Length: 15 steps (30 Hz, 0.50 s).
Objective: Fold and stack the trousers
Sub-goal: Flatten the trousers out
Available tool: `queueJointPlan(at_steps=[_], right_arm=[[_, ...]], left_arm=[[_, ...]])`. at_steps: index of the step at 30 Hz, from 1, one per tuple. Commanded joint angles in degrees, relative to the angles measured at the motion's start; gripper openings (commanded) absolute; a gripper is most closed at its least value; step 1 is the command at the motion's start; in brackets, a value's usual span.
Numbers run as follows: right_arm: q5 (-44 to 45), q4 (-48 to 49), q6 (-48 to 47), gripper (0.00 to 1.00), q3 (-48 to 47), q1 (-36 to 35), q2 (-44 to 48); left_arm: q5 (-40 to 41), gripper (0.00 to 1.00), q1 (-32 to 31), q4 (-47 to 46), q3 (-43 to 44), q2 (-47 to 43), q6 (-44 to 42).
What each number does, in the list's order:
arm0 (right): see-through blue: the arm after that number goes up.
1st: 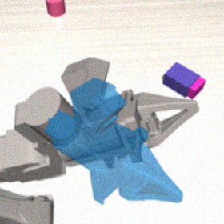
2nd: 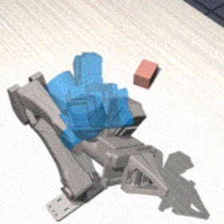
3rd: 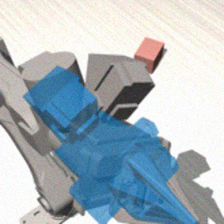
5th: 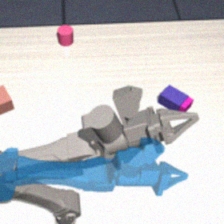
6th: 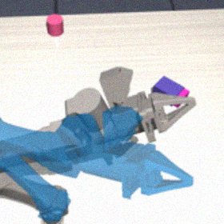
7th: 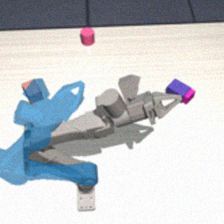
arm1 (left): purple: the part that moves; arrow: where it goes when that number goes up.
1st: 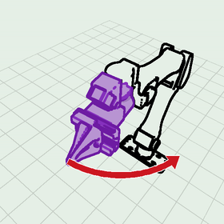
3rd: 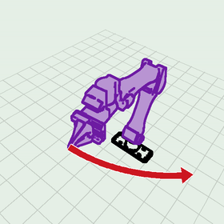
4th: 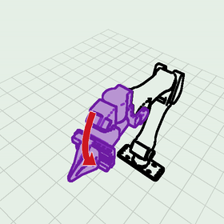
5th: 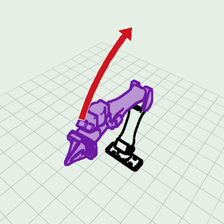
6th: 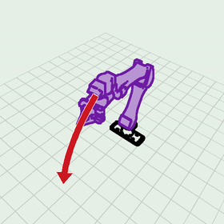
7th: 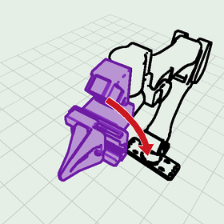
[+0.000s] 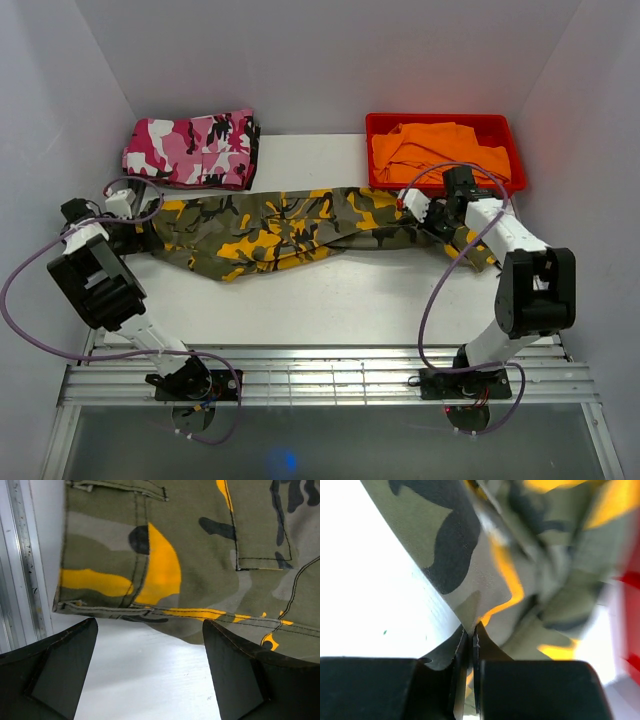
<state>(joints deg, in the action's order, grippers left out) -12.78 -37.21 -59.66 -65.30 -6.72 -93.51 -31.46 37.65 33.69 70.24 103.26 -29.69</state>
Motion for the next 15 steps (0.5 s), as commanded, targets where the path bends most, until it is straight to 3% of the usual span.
queueJointPlan(at_steps=[1, 5, 7, 9, 15], right_arm=[[-3.66, -10.66, -2.39, 0.08, -6.06, 0.92, 8.24], [-4.71, -17.97, -5.20, 0.08, -10.10, 4.77, 11.24], [-5.24, -20.52, -7.48, 0.08, -13.09, 7.41, 11.95], [-5.33, -22.46, -10.28, 0.08, -14.41, 12.50, 11.69], [-6.91, -24.75, -11.54, 0.08, -23.45, 23.15, 3.72]], left_arm=[[-9.74, 0.96, 3.66, -9.16, -2.73, -2.54, 2.27], [-18.44, 0.90, 4.80, -5.41, -1.52, -0.88, -1.41], [-21.18, 0.83, 5.15, -3.03, 0.42, -0.08, -2.64], [-23.63, 0.79, 5.68, 3.90, 3.76, 0.62, -5.97], [-23.20, 0.91, 6.38, 11.12, 2.37, -4.21, -21.96]])
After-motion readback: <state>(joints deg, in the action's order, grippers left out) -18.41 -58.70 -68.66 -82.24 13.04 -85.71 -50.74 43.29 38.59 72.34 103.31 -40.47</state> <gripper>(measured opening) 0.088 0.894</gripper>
